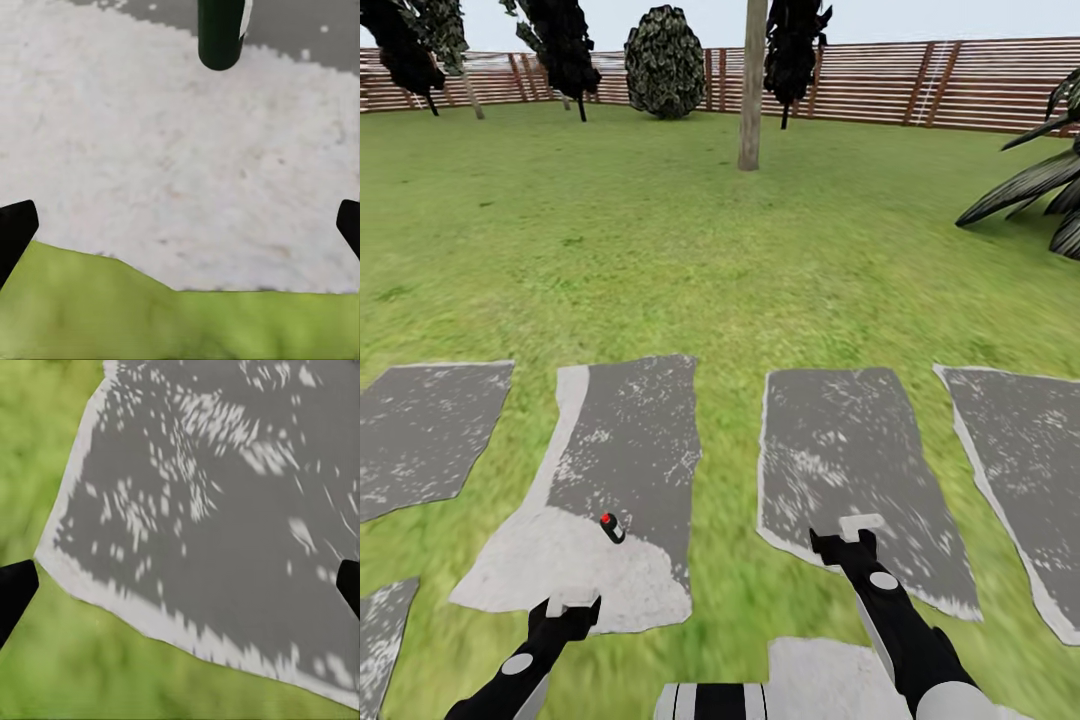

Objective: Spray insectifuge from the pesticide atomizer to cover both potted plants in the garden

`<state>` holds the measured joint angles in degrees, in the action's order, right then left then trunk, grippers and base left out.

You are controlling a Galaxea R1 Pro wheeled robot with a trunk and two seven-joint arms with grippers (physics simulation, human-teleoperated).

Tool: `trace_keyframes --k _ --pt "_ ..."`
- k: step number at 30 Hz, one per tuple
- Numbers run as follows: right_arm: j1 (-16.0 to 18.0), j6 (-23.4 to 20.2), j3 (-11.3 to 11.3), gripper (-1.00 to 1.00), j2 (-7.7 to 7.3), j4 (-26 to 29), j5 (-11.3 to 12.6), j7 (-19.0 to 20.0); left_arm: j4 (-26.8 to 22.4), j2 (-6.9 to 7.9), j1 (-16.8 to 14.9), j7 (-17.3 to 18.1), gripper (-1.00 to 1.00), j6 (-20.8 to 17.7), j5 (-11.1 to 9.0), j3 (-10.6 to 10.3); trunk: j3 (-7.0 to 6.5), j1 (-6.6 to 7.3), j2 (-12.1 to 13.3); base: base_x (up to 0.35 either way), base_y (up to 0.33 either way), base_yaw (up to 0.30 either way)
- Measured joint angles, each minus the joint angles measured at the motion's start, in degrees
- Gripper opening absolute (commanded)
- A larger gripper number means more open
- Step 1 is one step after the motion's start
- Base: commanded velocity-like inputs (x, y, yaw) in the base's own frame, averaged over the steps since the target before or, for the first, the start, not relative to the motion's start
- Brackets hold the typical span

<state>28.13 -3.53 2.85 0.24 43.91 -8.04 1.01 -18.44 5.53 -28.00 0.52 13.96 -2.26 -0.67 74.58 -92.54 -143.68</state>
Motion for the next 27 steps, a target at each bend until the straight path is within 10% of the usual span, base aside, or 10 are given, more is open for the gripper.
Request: trace_keyframes --k 27 --pt "0.01 0.0 -0.09 1.0 0.0 -0.11 0.02 -0.06 0.17 0.0 0.0 -0.05 1.0 2.42 -0.01 0.12 0.27 -0.02 0.0 0.177 -0.1 0.078"
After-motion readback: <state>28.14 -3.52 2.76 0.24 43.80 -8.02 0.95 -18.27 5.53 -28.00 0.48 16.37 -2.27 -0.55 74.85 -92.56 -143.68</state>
